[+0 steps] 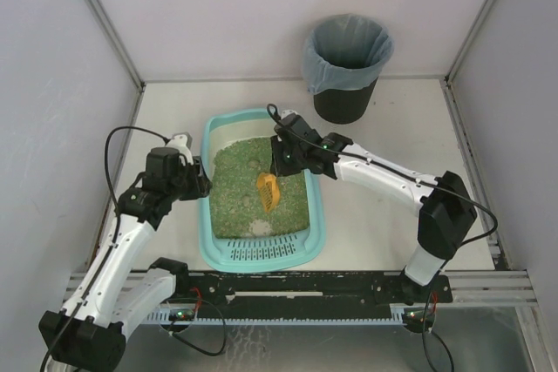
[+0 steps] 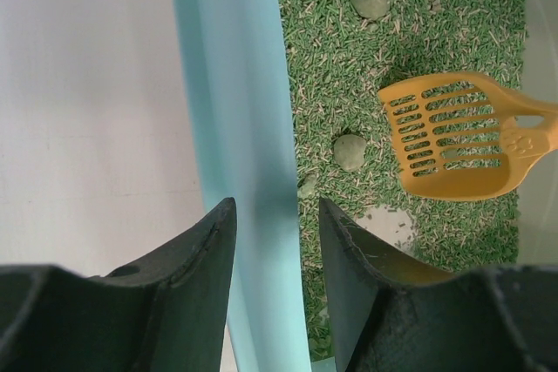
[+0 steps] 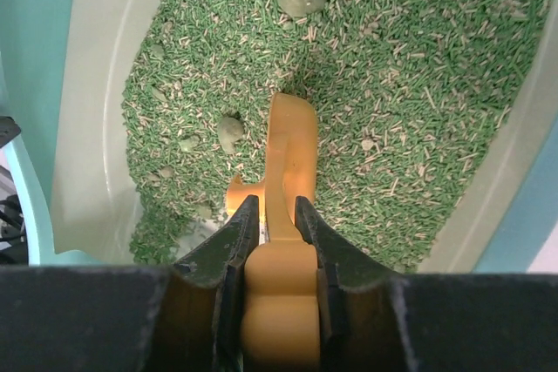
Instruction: Clean the litter box
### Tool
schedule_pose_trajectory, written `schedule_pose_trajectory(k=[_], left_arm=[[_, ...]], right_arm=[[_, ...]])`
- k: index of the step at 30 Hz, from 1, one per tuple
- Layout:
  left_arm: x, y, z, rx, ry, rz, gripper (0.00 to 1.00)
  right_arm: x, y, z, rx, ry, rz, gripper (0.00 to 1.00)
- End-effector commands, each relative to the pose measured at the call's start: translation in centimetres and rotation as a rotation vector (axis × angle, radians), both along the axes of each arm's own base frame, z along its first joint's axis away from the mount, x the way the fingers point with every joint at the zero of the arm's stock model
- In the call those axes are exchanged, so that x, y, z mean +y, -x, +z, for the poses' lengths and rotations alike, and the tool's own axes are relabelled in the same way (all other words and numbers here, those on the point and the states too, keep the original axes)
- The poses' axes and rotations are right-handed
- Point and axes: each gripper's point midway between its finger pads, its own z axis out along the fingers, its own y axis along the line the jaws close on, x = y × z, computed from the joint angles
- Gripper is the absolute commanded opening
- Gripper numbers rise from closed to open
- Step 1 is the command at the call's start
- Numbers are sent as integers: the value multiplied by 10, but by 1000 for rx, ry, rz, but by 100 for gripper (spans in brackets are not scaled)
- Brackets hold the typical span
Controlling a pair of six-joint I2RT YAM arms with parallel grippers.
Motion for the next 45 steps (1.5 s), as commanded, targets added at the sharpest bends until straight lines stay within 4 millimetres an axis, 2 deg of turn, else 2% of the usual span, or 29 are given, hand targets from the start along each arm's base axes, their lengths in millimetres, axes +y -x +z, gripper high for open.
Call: schedule_pose_trajectory(k=[1,13,18,22,31,45], left_arm=[[-12,-3,-2,-5,10,-68,47],[-17,-2,-14,48,-6,-86,41],[-17,-2,-15,52,-8,-88,40],[-18,-2,-16,56,-11,-91,38],[-20,0,-18,64,-19,-101,38],[-11,-1,-3,-3,-32,-52,41]], right_arm=[[3,4,10,-1,-81,-111,0],[44,47,-46,177,-312,-189,0],[68,59,-57,229,-396,-172,0],[87,67,-55,262,-470,-149,0],[110,71,-49,325,-591,-147,0],[79,46,-18,201,-690,-305,0]])
